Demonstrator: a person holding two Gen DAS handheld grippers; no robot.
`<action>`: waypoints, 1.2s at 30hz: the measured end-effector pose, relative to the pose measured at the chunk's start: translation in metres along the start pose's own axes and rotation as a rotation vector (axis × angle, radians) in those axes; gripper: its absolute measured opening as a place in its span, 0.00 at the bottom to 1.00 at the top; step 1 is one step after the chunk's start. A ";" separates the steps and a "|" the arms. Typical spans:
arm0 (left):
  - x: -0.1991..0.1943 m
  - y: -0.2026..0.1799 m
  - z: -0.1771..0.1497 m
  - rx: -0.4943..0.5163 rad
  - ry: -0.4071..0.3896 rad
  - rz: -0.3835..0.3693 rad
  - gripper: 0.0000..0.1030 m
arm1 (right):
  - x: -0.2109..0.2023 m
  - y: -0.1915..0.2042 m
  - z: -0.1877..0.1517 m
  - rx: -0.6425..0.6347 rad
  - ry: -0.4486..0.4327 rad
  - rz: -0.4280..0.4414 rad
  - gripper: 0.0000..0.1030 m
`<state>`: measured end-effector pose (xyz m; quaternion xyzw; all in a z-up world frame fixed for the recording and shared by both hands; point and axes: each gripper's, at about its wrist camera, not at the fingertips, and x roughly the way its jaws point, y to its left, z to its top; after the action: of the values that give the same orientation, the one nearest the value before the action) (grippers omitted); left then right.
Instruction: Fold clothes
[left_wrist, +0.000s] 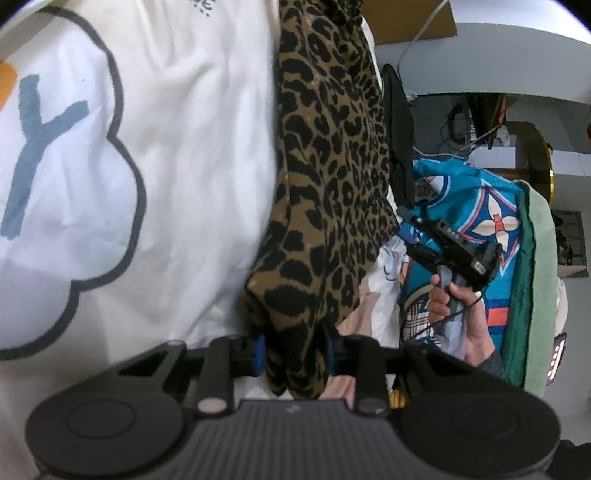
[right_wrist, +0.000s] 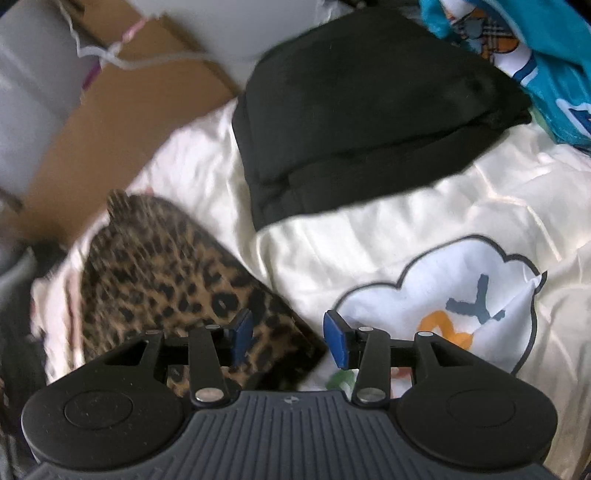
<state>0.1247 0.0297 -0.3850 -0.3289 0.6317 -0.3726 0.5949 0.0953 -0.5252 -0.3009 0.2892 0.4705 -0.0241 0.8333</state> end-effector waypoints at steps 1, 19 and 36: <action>0.000 0.000 0.000 -0.002 -0.002 0.001 0.27 | 0.004 -0.001 -0.001 0.000 0.016 -0.005 0.48; 0.004 -0.001 0.001 -0.022 -0.014 -0.003 0.26 | 0.001 -0.054 -0.010 0.321 0.035 0.289 0.48; 0.001 0.003 0.000 -0.072 -0.064 -0.017 0.27 | 0.025 -0.053 -0.021 0.390 0.033 0.402 0.47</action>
<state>0.1250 0.0306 -0.3879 -0.3670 0.6226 -0.3441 0.5994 0.0769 -0.5532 -0.3538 0.5318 0.4036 0.0564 0.7424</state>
